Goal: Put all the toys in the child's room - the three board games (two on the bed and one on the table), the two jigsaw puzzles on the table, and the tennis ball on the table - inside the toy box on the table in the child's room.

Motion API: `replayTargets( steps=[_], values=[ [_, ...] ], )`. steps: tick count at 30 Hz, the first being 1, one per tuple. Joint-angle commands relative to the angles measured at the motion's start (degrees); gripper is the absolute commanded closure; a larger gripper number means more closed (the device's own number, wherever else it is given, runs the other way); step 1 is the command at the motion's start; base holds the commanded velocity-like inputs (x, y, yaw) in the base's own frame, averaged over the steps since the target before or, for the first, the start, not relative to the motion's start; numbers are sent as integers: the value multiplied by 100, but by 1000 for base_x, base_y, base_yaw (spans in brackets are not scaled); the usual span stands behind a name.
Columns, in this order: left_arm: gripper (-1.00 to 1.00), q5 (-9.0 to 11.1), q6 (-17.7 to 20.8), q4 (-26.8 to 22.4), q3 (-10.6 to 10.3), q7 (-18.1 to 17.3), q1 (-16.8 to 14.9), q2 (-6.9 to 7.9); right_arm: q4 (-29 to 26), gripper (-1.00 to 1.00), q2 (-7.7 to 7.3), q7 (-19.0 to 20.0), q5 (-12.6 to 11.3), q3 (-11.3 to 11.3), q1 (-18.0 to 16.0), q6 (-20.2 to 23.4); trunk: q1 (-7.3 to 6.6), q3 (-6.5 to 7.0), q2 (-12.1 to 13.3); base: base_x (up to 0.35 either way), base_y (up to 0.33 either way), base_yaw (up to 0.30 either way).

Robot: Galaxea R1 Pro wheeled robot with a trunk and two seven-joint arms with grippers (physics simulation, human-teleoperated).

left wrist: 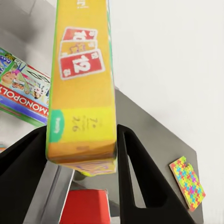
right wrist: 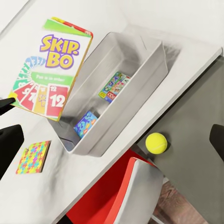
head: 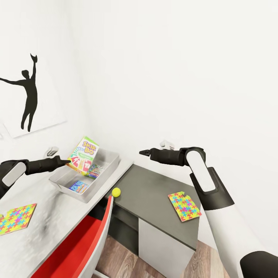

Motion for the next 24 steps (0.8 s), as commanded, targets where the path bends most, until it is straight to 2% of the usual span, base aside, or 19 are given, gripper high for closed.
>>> replayTargets(
  steps=[1, 14, 20, 24],
  values=[
    [100, 53, 26, 7, -27, 8, 5, 6, -6, -100, 0, -58, -53, 3, -7, 12, 4, -13, -14, 0, 0, 0],
    [100, 44, 44, 18, -55, 42, 27, 6, -170, -100, -1, -66, -53, 7, -7, 12, 4, -13, -14, 0, 0, 0],
    [100, 60, 46, 24, -451, 16, 23, 6, -178, -100, 0, -67, -53, 12, 1, 12, 4, -13, -14, 0, 0, 0],
    [100, 61, 99, 25, -505, -26, 22, 11, -180, -100, 0, -67, -53, 7, 2, 12, 4, -13, -14, 0, 0, 0]
  ],
)
